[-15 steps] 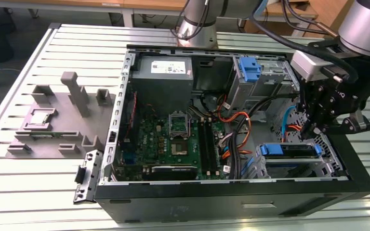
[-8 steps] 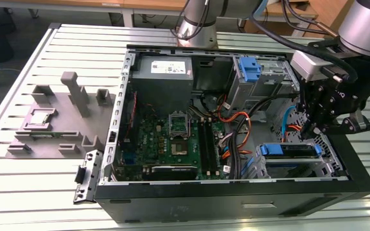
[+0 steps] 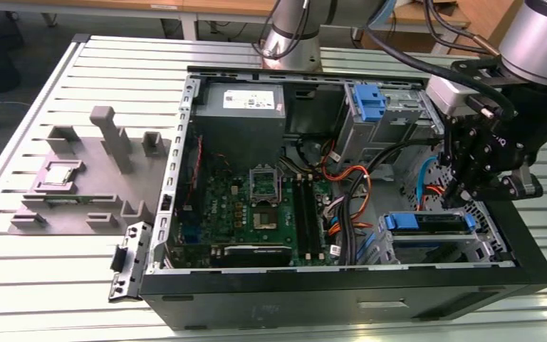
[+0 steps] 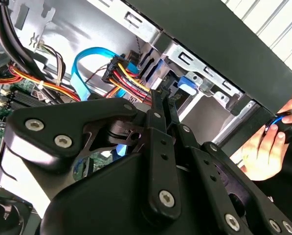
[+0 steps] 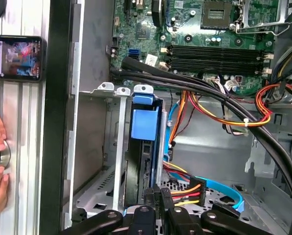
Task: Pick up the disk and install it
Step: 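Insert the first disk wire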
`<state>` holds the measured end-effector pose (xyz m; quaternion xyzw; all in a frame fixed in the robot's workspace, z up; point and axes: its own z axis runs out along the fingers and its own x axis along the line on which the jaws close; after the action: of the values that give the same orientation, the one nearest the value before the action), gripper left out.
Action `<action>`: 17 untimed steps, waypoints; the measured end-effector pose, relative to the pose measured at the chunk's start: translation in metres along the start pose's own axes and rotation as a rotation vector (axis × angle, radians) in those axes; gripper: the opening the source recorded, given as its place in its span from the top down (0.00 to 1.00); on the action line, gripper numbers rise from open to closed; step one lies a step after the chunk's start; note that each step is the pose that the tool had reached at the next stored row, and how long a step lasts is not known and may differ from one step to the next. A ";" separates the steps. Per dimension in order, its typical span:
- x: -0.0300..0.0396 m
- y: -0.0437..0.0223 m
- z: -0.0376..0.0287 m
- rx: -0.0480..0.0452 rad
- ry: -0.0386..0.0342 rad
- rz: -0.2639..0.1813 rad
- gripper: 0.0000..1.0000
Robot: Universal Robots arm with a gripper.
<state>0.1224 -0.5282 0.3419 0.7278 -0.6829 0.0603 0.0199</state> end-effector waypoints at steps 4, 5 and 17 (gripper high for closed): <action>0.0057 0.0013 0.0017 0.0010 -0.0033 0.000 0.83; 0.0078 0.0021 0.0023 0.0015 -0.0059 0.001 0.83; 0.0091 0.0075 0.0076 0.0216 -0.0072 0.009 0.83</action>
<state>0.1159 -0.5386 0.3350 0.7251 -0.6855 0.0652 0.0094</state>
